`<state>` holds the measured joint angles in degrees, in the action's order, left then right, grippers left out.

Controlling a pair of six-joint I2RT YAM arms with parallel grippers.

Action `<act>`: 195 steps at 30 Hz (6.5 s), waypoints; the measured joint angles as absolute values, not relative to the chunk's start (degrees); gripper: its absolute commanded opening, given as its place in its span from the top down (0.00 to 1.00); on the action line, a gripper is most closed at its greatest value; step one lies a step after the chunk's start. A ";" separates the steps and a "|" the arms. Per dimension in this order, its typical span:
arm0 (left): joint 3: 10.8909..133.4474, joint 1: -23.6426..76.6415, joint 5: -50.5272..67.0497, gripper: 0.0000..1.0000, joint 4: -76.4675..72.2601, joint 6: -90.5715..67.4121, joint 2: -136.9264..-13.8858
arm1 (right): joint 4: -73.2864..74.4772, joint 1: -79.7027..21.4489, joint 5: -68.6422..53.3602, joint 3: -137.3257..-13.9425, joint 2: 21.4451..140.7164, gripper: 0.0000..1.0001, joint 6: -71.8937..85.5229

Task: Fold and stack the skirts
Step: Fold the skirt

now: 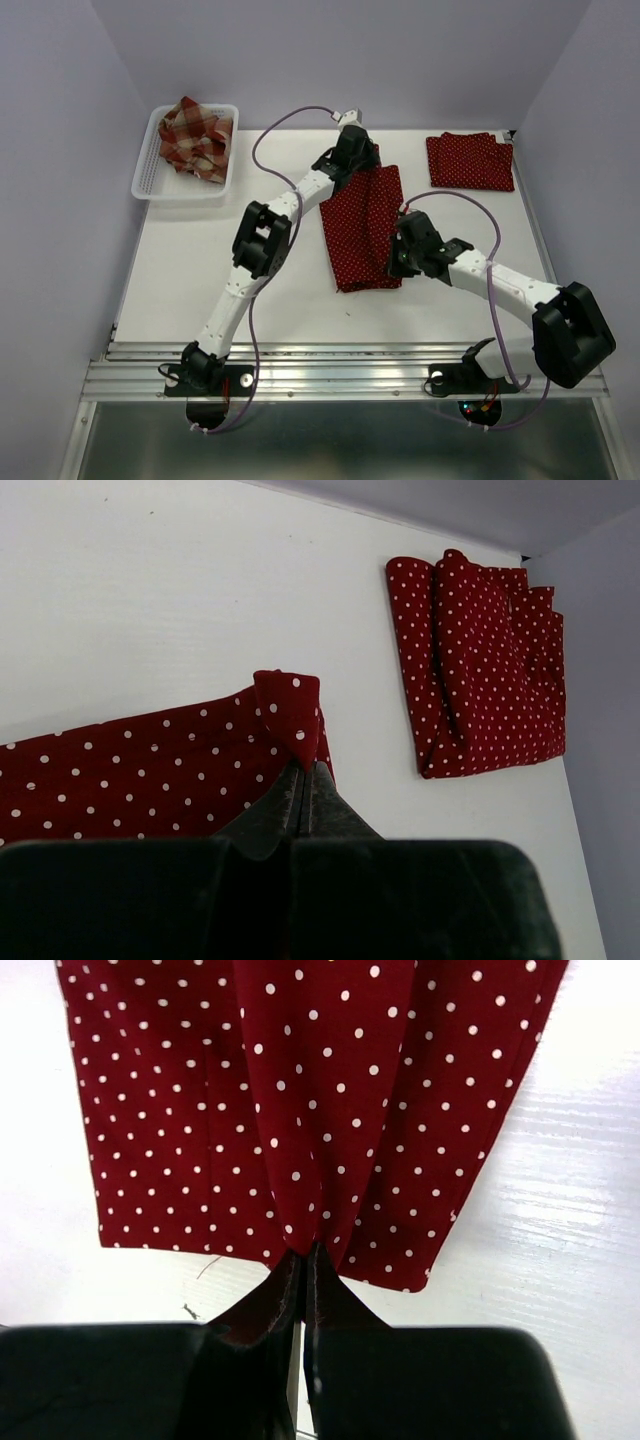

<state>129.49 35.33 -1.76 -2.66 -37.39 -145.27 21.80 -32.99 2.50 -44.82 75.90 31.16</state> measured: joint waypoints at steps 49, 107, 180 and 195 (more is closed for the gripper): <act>73.38 24.23 -11.64 0.01 2.04 -34.94 -100.31 | 17.91 -32.18 -5.82 -64.97 92.07 0.00 26.33; 115.15 28.93 2.70 0.01 15.03 -20.16 -129.93 | 19.86 -25.98 -17.76 -46.28 85.69 0.00 28.42; 74.87 20.80 -12.64 1.00 9.76 -40.34 -112.71 | 29.54 -25.98 -10.63 -48.25 68.75 0.00 28.12; 40.45 38.06 -17.63 0.48 12.64 -78.22 -83.22 | 29.02 -25.98 -3.88 -48.01 70.96 0.00 30.74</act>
<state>40.45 38.06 -17.63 12.64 -78.22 -83.22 29.02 -25.98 -3.88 -48.01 70.96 30.74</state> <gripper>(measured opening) 0.377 0.998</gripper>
